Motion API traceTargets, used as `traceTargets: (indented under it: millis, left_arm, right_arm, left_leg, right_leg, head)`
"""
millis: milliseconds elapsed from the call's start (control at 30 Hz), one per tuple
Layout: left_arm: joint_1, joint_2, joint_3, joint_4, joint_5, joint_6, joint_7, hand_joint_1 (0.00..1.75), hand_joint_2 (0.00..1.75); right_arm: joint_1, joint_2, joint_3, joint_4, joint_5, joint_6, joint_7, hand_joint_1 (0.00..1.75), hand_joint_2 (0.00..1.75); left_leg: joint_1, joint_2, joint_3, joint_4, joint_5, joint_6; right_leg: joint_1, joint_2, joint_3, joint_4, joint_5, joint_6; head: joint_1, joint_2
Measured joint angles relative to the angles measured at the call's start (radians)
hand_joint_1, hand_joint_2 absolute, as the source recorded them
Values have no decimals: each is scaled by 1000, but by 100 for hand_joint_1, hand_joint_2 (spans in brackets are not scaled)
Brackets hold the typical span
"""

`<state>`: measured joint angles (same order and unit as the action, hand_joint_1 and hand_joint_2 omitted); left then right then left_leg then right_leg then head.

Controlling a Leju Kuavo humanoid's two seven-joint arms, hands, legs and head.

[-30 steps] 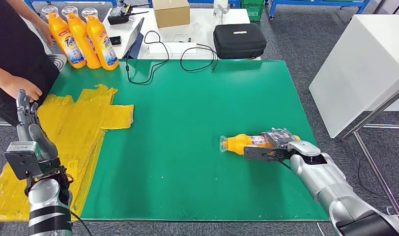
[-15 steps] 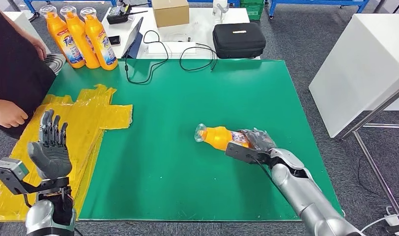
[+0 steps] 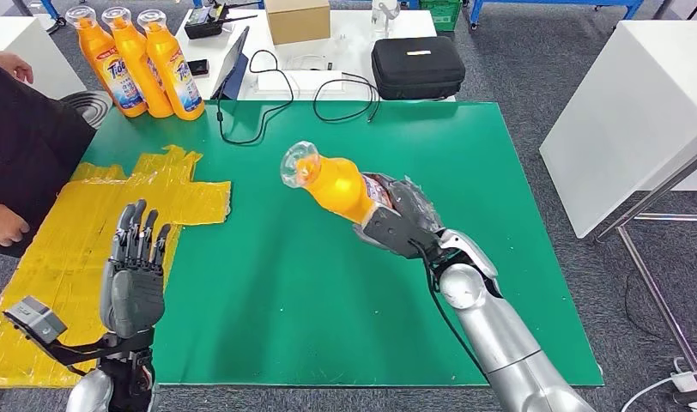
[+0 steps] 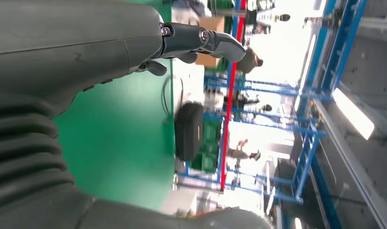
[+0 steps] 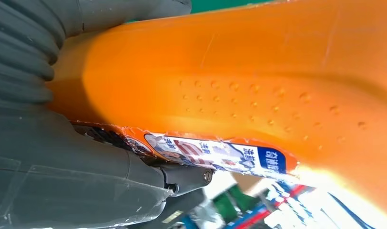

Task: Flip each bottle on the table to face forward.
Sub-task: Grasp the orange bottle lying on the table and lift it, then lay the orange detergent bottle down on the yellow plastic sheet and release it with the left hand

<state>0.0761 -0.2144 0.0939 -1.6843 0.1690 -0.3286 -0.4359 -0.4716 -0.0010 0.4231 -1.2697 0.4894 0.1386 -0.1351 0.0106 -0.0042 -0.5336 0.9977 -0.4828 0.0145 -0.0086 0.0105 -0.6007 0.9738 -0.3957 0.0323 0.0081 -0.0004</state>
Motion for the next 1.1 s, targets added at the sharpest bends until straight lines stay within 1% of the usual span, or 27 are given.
traceTargets:
  millis: [167, 267, 433, 667, 900, 1100]
  left_arm:
    - [-6, -11, -63, -3, -1, 25, 4, 0, 175]
    - [-15, -19, -89, -3, -12, 41, 6, 0, 175]
    - [-24, -29, -116, -3, -34, 60, 6, 0, 175]
    - [-54, -43, -139, -3, -46, 74, 13, 0, 175]
    - [-76, -50, -150, -2, -51, 79, 19, 0, 175]
    - [-83, -58, -154, 2, -38, 66, 22, 0, 175]
  right_arm:
    - [-40, 85, 27, -4, -35, -12, 21, 175, 175]
    - [-47, 124, 45, -4, -42, -31, 26, 175, 175]
    - [-27, 159, 67, -2, -47, -56, 14, 175, 175]
    - [8, 209, 82, 29, -47, -65, -2, 175, 175]
    - [12, 283, 114, 114, -34, -73, -14, 175, 175]
    - [-2, 340, 165, 197, -37, -91, -15, 175, 175]
  left_leg:
    - [0, 0, 0, 0, 0, 0]
    - [0, 0, 0, 0, 0, 0]
    - [0, 0, -1, 0, 0, 0]
    - [0, 0, -1, 0, 0, 0]
    - [0, 0, -1, 0, 0, 0]
    - [0, 0, -2, 0, 0, 0]
  right_leg:
    - [1, 0, 0, 0, 0, 0]
    - [1, 0, 0, 0, 0, 0]
    - [1, 0, -2, 0, 0, 0]
    - [1, 0, -2, 0, 0, 0]
    - [2, 0, -2, 0, 0, 0]
    - [2, 0, -3, 0, 0, 0]
  head:
    - [0, 0]
    - [0, 0]
    - [0, 0]
    - [0, 0]
    - [0, 0]
    - [0, 0]
